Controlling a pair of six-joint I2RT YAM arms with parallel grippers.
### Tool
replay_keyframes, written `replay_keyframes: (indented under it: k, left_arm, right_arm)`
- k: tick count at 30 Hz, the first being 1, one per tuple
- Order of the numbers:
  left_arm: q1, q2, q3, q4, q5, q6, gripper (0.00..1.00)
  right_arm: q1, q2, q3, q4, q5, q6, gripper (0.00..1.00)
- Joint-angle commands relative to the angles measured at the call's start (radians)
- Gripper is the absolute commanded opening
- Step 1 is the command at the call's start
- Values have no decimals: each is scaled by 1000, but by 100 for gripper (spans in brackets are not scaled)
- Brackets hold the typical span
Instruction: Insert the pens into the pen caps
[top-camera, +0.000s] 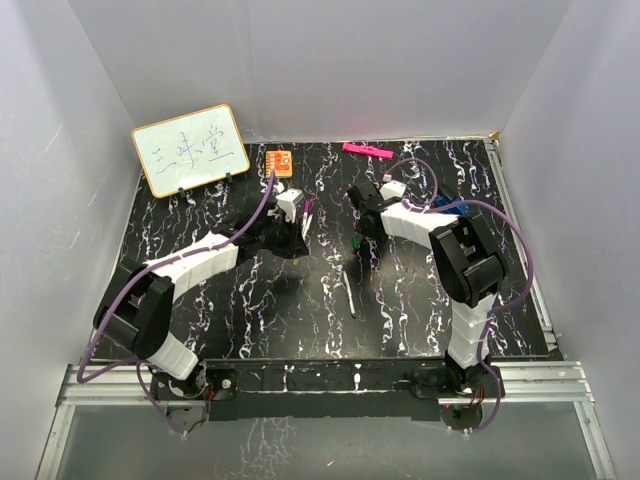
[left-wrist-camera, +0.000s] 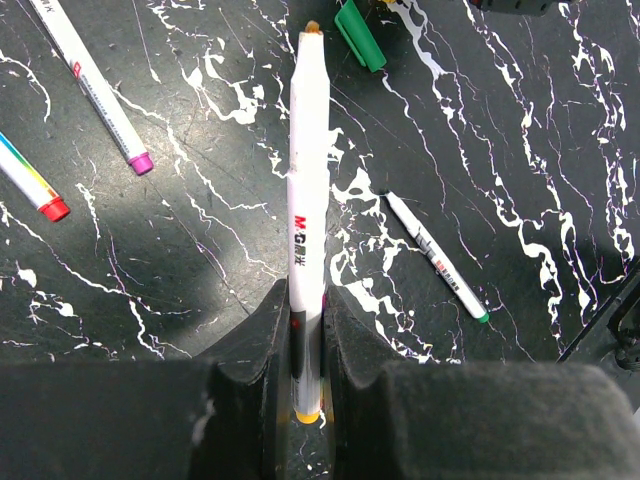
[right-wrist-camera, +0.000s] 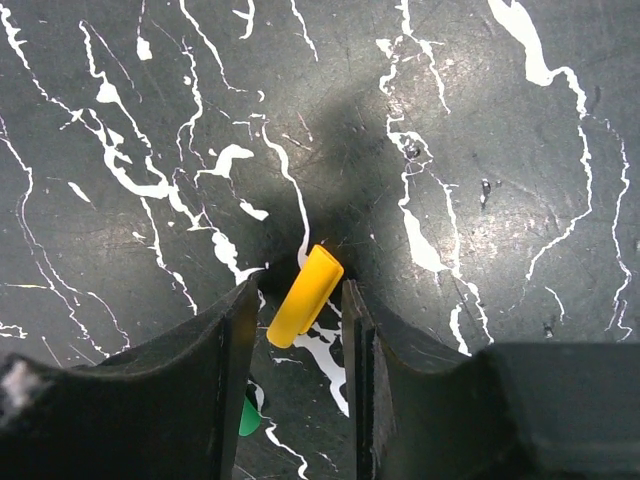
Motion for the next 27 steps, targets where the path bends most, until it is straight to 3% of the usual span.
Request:
replay_keyframes:
  k: [1,27]
  left_arm:
    - [3,-7,31,7,12,8,0]
    - [4,-34,21,11,-28,1,0]
  right_arm:
    - [-3,12,28,-41,-6,17,36]
    - [4,107,-7,-148,6,-68,22]
